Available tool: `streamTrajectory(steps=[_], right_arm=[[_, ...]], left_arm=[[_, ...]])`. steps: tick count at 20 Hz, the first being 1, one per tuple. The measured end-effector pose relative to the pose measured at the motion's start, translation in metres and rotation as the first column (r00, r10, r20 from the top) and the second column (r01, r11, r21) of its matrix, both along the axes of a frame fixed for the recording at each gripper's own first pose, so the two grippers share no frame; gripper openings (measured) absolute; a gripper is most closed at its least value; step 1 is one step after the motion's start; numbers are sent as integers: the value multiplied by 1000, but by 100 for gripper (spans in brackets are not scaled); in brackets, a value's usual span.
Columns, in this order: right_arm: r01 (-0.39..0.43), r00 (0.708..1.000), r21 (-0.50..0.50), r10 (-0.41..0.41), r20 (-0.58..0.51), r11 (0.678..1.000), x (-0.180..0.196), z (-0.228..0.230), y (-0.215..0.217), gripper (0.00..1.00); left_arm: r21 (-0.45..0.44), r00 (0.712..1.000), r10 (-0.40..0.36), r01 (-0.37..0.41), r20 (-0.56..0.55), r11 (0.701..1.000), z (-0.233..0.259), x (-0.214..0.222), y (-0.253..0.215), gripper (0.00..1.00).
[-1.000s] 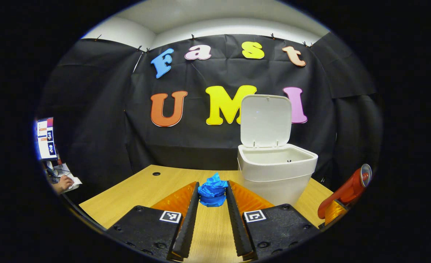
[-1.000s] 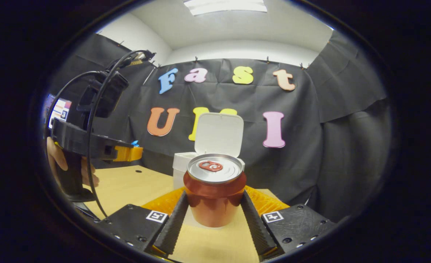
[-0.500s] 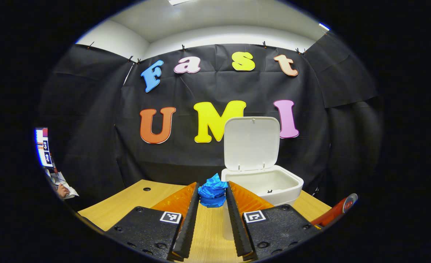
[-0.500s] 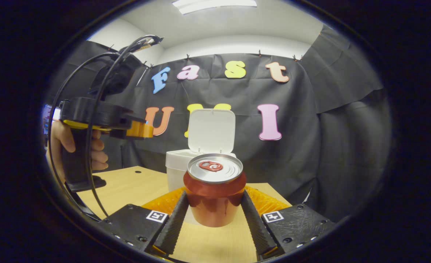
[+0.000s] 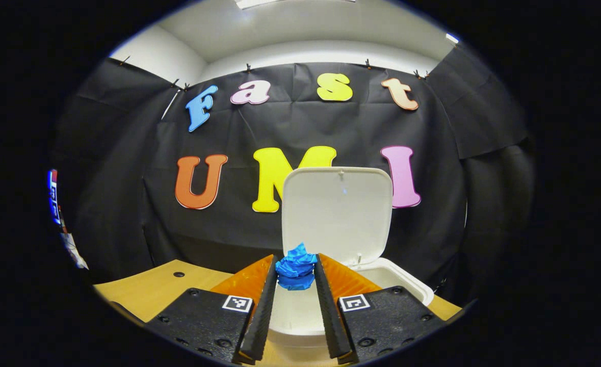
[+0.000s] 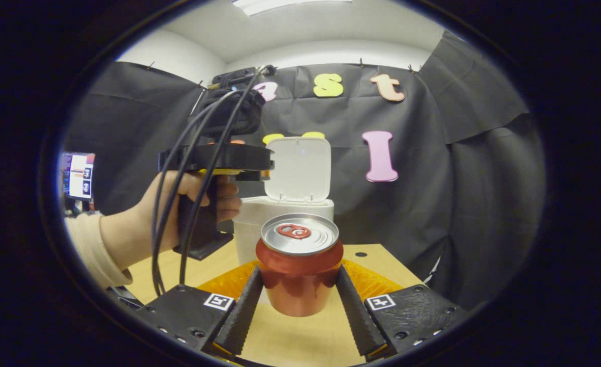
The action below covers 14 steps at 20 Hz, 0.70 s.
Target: Press the lid of the desktop garbage bin to open it, pick up the crumpled paper on the desktop and throw it into the bin, then pick up the pop can on the desktop and drop it into the bin, and finally close the garbage bin lid.
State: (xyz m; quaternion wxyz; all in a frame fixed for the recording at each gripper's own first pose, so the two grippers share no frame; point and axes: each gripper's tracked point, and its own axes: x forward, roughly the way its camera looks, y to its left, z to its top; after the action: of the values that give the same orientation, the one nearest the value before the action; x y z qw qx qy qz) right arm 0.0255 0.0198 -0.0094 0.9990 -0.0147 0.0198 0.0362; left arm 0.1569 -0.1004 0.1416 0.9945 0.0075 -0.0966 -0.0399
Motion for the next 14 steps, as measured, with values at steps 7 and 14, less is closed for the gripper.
streamTrajectory(steps=[7, 14], right_arm=[[53, 997, 46, -51, -52, 998, 2, -21, -33, 79], [56, 996, 101, -50, -68, 993, 3, -25, -30, 79]], left_arm=[[4, 999, 9, -9, -44, 1000, -17, 25, -11, 50], [-35, 995, -38, 35, -93, 999, -32, 29, -7, 54]])
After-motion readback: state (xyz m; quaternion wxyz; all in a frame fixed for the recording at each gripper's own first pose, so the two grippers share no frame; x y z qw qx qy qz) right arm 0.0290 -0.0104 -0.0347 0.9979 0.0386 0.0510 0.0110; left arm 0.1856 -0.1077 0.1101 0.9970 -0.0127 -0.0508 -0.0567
